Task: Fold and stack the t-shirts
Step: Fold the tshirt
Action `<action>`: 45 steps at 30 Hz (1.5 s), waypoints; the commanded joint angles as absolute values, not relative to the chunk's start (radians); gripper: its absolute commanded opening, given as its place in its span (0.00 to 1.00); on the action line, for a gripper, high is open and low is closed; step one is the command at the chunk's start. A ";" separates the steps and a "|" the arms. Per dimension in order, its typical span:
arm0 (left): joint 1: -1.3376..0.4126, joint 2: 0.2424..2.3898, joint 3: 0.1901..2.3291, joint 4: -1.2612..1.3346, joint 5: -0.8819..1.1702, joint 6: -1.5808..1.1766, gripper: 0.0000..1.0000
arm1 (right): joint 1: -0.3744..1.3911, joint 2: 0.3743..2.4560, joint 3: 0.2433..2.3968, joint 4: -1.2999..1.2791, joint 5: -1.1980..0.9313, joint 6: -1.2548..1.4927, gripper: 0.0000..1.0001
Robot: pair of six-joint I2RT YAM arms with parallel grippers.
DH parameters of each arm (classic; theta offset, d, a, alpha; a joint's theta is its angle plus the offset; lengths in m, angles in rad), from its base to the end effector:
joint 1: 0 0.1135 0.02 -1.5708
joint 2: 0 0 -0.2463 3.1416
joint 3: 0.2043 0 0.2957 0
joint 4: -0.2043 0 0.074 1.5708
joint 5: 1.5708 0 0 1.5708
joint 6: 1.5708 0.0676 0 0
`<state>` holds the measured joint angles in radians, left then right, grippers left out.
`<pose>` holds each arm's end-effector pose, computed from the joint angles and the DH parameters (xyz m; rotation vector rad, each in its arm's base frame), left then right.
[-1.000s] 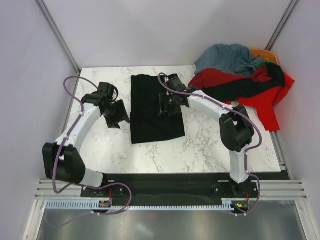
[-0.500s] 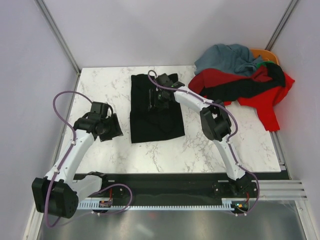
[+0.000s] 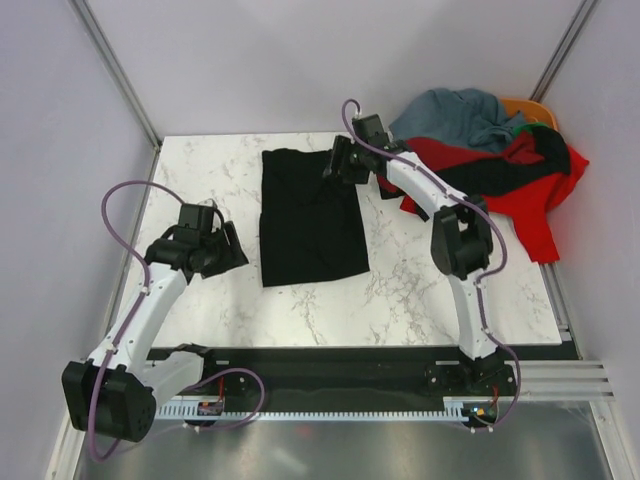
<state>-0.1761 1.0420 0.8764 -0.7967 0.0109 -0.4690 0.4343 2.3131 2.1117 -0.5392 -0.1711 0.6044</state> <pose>0.2678 -0.0484 0.2214 -0.3685 2.5282 -0.2675 0.5267 0.2570 0.2010 0.1139 2.4072 0.7060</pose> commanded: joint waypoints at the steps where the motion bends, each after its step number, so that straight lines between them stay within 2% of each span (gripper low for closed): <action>1: -0.175 1.068 0.876 -0.752 0.083 -0.434 0.68 | 0.462 2.021 1.848 -0.483 -0.146 0.562 0.72; 5: -0.179 1.071 0.830 -0.692 0.184 -0.474 0.73 | 0.462 1.815 1.423 -0.434 -0.182 0.551 0.74; 11: -0.193 1.129 0.746 -0.591 0.262 -0.558 0.74 | 0.462 1.615 1.047 -0.327 -0.216 0.569 0.77; 17: -0.199 1.193 0.654 -0.477 0.301 -0.606 0.73 | 0.462 1.608 0.914 -0.220 -0.267 0.574 0.74; 24: -0.199 1.258 0.620 -0.399 0.299 -0.626 0.72 | 0.462 1.684 0.868 -0.130 -0.291 0.569 0.70; 27: -0.201 1.285 0.611 -0.379 0.293 -0.632 0.71 | 0.462 1.704 0.853 -0.104 -0.298 0.568 0.62; 29: -0.201 1.296 0.603 -0.359 0.287 -0.635 0.71 | 0.460 1.709 0.838 -0.091 -0.298 0.566 0.47; 30: -0.201 1.307 0.600 -0.351 0.287 -0.640 0.70 | 0.462 1.709 0.833 -0.087 -0.298 0.566 0.30; 33: -0.203 1.347 0.594 -0.321 0.284 -0.650 0.64 | 0.462 1.715 0.819 -0.080 -0.305 0.555 0.01; 38: -0.209 1.402 0.588 -0.285 0.244 -0.673 0.60 | 0.460 1.712 0.798 -0.077 -0.308 0.548 0.00; 44: -0.215 1.456 0.609 -0.276 0.204 -0.689 0.47 | 0.462 1.721 0.787 -0.075 -0.311 0.540 0.00; 45: -0.215 1.460 0.612 -0.276 0.201 -0.689 0.43 | 0.462 1.724 0.787 -0.075 -0.313 0.537 0.00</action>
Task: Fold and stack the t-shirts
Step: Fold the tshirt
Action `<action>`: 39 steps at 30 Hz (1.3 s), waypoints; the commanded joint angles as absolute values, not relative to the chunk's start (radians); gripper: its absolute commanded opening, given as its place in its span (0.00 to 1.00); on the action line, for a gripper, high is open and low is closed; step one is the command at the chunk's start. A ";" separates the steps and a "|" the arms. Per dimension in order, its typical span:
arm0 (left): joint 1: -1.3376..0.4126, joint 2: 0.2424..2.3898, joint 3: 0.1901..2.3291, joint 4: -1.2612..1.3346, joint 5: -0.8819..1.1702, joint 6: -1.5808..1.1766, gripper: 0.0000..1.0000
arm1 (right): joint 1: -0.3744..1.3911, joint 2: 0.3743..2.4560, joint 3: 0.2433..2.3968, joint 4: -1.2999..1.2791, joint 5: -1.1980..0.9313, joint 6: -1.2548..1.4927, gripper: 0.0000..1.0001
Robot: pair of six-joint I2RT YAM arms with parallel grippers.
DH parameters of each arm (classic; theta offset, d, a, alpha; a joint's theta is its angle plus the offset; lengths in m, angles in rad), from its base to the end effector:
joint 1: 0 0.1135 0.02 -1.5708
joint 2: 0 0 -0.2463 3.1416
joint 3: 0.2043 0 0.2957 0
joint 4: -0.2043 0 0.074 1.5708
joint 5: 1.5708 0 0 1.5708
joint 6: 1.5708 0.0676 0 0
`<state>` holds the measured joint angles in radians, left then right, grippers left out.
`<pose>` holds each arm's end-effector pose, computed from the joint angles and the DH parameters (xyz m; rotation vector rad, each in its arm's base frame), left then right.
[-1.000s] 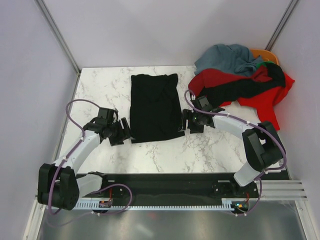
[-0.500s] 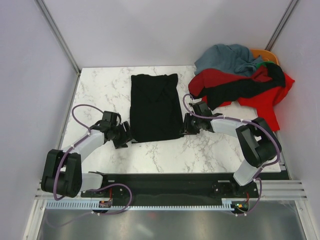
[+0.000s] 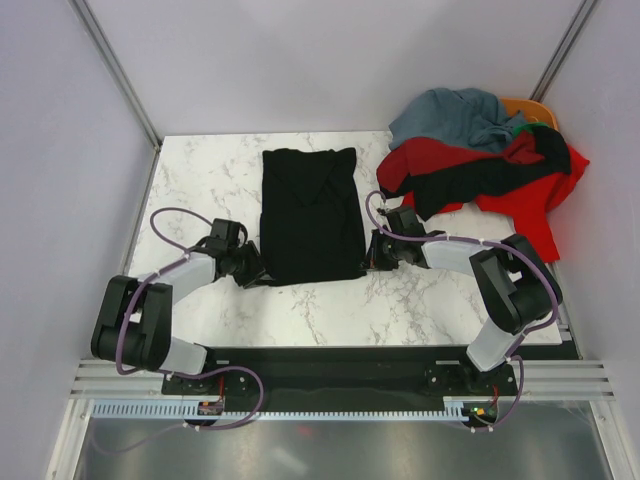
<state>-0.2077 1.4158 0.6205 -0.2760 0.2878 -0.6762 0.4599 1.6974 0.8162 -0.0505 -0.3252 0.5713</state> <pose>0.2837 -0.0794 0.0702 -0.5369 2.6860 -0.6571 0.3165 0.1809 0.0618 0.0039 2.6313 0.8036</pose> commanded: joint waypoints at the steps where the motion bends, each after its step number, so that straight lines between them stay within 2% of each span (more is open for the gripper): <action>1: -0.216 1.466 0.618 -0.276 0.199 -0.689 0.37 | 0.462 1.727 0.788 -0.074 -0.314 0.537 0.00; 2: -0.216 1.471 0.621 -0.278 0.198 -0.689 0.29 | 0.462 1.726 0.790 -0.074 -0.316 0.538 0.00; 3: -0.216 1.473 0.624 -0.279 0.198 -0.692 0.16 | 0.462 1.730 0.792 -0.074 -0.318 0.537 0.00; 5: -0.218 1.476 0.627 -0.281 0.199 -0.693 0.02 | 0.462 1.727 0.792 -0.075 -0.325 0.540 0.00; 9: -0.236 1.433 0.637 -0.334 0.213 -0.707 0.02 | 0.462 1.680 0.779 -0.092 -0.354 0.572 0.00; 14: -0.285 1.231 0.640 -0.530 0.193 -0.758 0.02 | 0.485 1.536 0.729 -0.185 -0.367 0.611 0.00; 19: -0.301 0.984 0.678 -0.722 0.210 -0.776 0.02 | 0.560 1.281 0.689 -0.340 -0.313 0.633 0.00; 26: -0.308 0.803 0.767 -0.960 0.248 -0.765 0.02 | 0.663 0.979 0.707 -0.584 -0.229 0.718 0.00; 32: -0.308 0.762 0.929 -1.089 0.233 -0.758 0.02 | 0.683 0.881 0.836 -0.791 -0.132 0.775 0.00; 39: -0.310 0.923 1.084 -1.080 0.193 -0.707 0.02 | 0.683 0.982 0.977 -0.888 0.023 0.773 0.00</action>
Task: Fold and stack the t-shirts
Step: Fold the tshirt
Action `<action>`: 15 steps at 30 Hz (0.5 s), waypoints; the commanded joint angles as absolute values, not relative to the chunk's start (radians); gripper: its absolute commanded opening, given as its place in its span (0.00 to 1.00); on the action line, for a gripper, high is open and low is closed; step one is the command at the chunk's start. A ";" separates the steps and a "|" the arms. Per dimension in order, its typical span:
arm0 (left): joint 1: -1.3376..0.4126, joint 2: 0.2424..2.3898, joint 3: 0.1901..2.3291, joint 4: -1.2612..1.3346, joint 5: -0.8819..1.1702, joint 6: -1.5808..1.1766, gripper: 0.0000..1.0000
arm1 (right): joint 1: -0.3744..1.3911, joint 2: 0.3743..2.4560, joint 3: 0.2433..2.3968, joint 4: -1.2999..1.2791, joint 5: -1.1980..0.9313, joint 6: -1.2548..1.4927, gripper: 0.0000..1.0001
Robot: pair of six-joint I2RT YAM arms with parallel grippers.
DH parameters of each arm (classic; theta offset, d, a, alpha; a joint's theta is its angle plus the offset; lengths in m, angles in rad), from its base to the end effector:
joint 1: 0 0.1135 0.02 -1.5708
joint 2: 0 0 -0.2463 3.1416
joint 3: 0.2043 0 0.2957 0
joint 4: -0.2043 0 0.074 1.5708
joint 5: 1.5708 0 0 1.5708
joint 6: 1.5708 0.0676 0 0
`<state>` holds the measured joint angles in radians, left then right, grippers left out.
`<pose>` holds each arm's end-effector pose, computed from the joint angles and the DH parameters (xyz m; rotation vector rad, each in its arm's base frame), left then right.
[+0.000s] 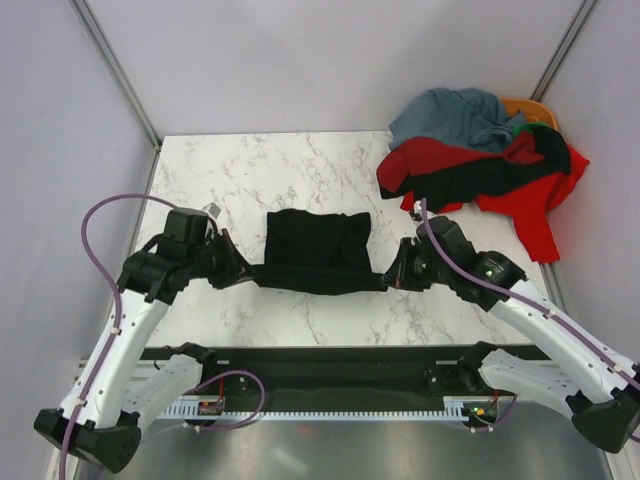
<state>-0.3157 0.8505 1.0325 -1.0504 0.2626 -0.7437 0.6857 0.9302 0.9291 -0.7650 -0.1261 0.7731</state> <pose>0.2050 -0.0854 0.3037 -0.4223 2.5260 -0.7651 0.1990 0.1738 0.2728 0.0421 2.4973 0.8256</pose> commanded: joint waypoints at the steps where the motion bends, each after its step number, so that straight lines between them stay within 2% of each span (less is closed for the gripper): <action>1: -0.310 0.943 1.091 -1.071 0.186 -0.698 0.02 | 0.683 1.005 0.991 -0.890 0.034 0.762 0.00; 6: -0.308 1.057 1.161 -1.002 0.166 -0.672 0.02 | 0.641 1.155 1.103 -0.879 0.093 0.693 0.00; 15: -0.276 1.307 1.284 -0.940 0.097 -0.597 0.02 | 0.479 1.388 1.265 -0.806 0.031 0.513 0.00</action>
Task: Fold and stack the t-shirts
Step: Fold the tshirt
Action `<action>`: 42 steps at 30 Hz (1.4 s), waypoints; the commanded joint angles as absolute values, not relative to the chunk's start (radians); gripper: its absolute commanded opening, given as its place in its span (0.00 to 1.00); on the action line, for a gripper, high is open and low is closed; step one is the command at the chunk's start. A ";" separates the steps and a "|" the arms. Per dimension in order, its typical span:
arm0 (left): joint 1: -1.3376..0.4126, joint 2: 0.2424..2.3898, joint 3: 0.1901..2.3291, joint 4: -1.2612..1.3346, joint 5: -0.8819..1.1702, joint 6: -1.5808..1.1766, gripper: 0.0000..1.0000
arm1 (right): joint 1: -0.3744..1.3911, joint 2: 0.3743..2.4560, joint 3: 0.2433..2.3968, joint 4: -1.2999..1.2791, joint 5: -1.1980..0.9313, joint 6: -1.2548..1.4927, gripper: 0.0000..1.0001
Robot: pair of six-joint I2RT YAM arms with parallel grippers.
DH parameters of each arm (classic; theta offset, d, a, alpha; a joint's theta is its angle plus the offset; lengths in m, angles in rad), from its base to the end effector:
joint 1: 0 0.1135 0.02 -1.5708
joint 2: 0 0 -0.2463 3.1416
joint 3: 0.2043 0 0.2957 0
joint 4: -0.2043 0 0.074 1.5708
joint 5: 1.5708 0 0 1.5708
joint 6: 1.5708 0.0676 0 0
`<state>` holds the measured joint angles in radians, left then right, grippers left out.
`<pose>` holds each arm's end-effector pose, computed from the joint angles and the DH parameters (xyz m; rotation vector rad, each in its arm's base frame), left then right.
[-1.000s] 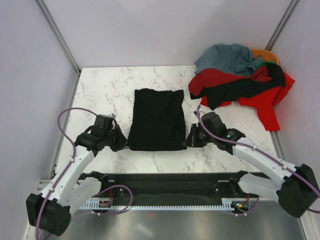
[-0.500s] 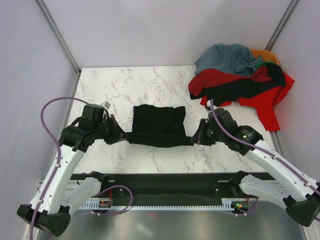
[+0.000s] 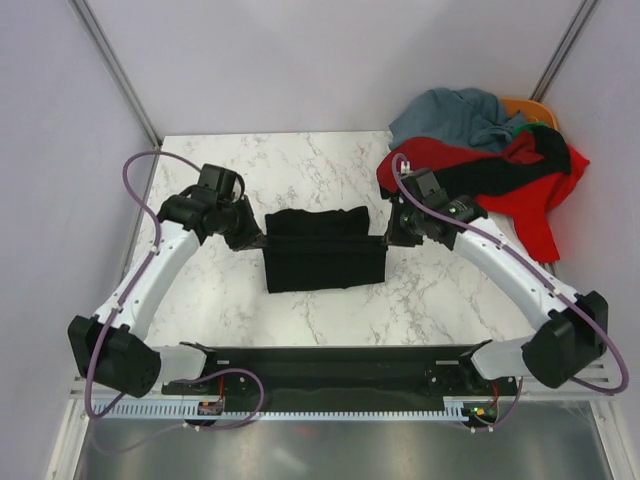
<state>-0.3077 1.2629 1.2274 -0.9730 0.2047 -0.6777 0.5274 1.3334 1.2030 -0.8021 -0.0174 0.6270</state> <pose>0.2928 -0.1075 0.2793 -0.4142 2.6452 -0.6078 0.2944 0.1728 0.2610 0.1208 2.5711 0.4829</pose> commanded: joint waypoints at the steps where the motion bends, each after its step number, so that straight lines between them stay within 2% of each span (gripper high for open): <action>1: -0.259 1.325 1.290 -0.927 0.095 -0.578 0.02 | 0.469 1.440 1.279 -0.799 0.017 0.497 0.00; 11: -0.184 1.603 1.414 -0.868 0.103 -0.520 0.02 | 0.381 1.718 1.508 -0.770 -0.037 0.423 0.00; 12: -0.167 1.683 1.471 -0.868 0.107 -0.515 0.02 | 0.364 1.779 1.578 -0.767 -0.060 0.416 0.00; 23: -0.124 1.942 1.666 -0.865 0.127 -0.514 0.02 | 0.330 2.060 1.811 -0.764 -0.117 0.399 0.00; 25: -0.118 2.005 1.716 -0.868 0.143 -0.499 0.04 | 0.324 2.124 1.851 -0.765 -0.110 0.408 0.00; 27: -0.106 2.106 1.801 -0.877 0.196 -0.492 0.12 | 0.313 2.180 1.934 -0.775 -0.114 0.422 0.00; 28: -0.103 2.140 1.834 -0.896 0.225 -0.489 0.34 | 0.307 2.237 1.969 -0.782 -0.120 0.429 0.20; 29: -0.101 2.172 1.920 -0.919 0.245 -0.488 0.44 | 0.296 2.265 2.056 -0.811 -0.132 0.434 0.42; 31: -0.101 2.249 2.026 -1.018 0.255 -0.494 0.59 | 0.291 2.328 2.159 -0.853 -0.152 0.419 0.78; 32: -0.103 2.258 2.099 -1.035 0.253 -0.498 0.61 | 0.293 2.335 2.239 -0.883 -0.153 0.414 0.83; 34: -0.103 2.205 2.117 -1.046 0.232 -0.512 0.68 | 0.293 2.287 2.258 -0.885 -0.176 0.397 0.88; 37: -0.106 2.079 2.071 -1.048 0.178 -0.523 0.69 | 0.298 2.136 2.150 -0.848 -0.199 0.394 0.88; 42: -0.158 1.864 1.837 -1.028 0.023 -0.557 0.74 | 0.340 1.797 1.667 -0.614 -0.282 0.451 0.86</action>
